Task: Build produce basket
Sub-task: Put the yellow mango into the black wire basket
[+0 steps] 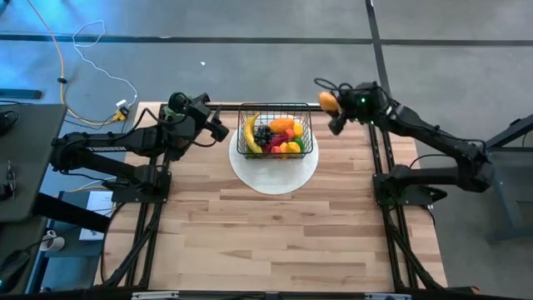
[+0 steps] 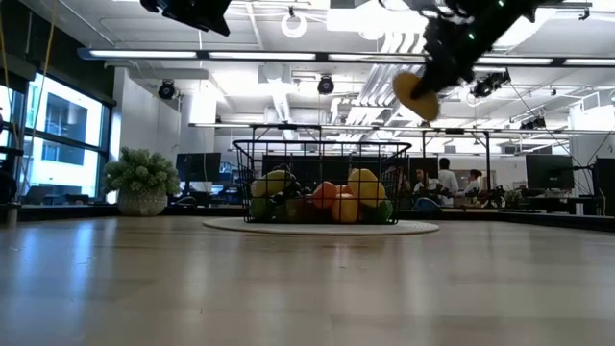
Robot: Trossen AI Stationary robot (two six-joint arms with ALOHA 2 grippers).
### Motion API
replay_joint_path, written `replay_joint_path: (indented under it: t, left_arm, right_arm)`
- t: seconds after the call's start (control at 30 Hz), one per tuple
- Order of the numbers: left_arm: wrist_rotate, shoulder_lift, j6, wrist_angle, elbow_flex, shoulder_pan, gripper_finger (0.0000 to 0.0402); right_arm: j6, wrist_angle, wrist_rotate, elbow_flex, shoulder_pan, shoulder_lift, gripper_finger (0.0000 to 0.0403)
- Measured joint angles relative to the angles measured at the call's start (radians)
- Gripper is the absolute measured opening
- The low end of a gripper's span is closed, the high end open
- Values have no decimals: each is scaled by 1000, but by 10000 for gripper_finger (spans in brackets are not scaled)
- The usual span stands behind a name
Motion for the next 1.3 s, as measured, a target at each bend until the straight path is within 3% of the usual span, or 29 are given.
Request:
replay_joint_path:
  t: [0.2, 0.53, 0.73, 1.03, 1.2, 1.3]
  left_arm:
    - [0, 0, -6, 0, 0, 0, 254]
    - [1, 0, -6, 0, 0, 0, 254]
    - [18, 0, -6, 0, 0, 0, 254]
    - [36, 0, -15, 0, 0, 0, 254]
    - [55, 0, -19, 0, 0, -2, 254]
    - [69, 0, -44, -1, 0, -2, 254]
  right_arm:
    - [-1, 79, -8, 138, 39, 102, 191]
    - [-31, 86, -130, 289, 69, 382, 206]
    - [-151, 52, -170, 343, 107, 527, 214]
    - [-219, 19, -88, 429, 153, 678, 218]
    - [-235, -46, -78, 499, 169, 746, 246]
    - [-256, -62, -6, 534, 178, 773, 264]
